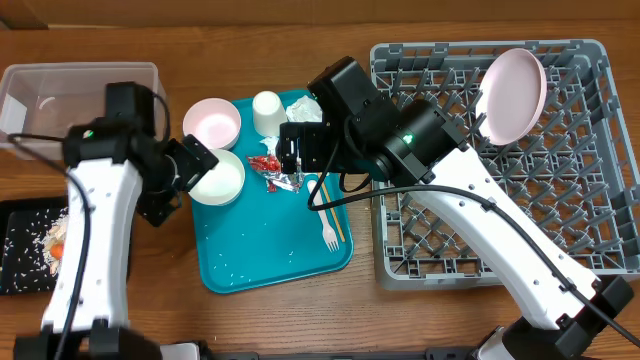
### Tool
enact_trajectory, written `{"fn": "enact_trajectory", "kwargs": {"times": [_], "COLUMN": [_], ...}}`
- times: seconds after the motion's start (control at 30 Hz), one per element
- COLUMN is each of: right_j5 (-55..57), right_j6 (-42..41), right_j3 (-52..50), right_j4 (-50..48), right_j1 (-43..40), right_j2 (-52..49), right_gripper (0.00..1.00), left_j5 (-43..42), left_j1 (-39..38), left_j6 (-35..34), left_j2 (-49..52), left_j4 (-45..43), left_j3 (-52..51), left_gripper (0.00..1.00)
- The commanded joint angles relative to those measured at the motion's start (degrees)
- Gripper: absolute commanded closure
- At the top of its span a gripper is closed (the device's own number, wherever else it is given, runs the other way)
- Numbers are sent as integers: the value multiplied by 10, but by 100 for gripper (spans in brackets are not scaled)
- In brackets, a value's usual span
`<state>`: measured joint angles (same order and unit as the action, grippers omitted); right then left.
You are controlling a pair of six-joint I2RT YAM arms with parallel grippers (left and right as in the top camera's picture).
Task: Sort waste into correct bins and load items into the dishwasher rack
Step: 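Reach the left gripper to the cream bowl on the tray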
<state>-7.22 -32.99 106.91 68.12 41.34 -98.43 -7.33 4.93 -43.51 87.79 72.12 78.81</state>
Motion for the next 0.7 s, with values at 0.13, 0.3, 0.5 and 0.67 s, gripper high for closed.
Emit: {"fn": "enact_trajectory", "kwargs": {"times": [0.13, 0.3, 0.5, 0.67], "right_j5": [3, 3, 3, 3], "right_j6": [0, 0, 0, 0], "right_j3": [1, 1, 1, 1], "right_j4": [-3, -3, -3, -3], "right_j1": [1, 1, 1, 1], "right_j2": [-1, -1, -1, -1], "right_gripper": [0, 0, 0, 0], "left_j5": [46, 46, 47, 51], "left_j1": [-2, 0, 0, 0], "left_j6": [-5, -2, -2, -2], "left_j2": [117, 174, 207, 210], "left_j4": [0, -7, -24, -37], "left_j3": [9, 9, 8, 8], "left_gripper": [0, 1, 0, 0]}}
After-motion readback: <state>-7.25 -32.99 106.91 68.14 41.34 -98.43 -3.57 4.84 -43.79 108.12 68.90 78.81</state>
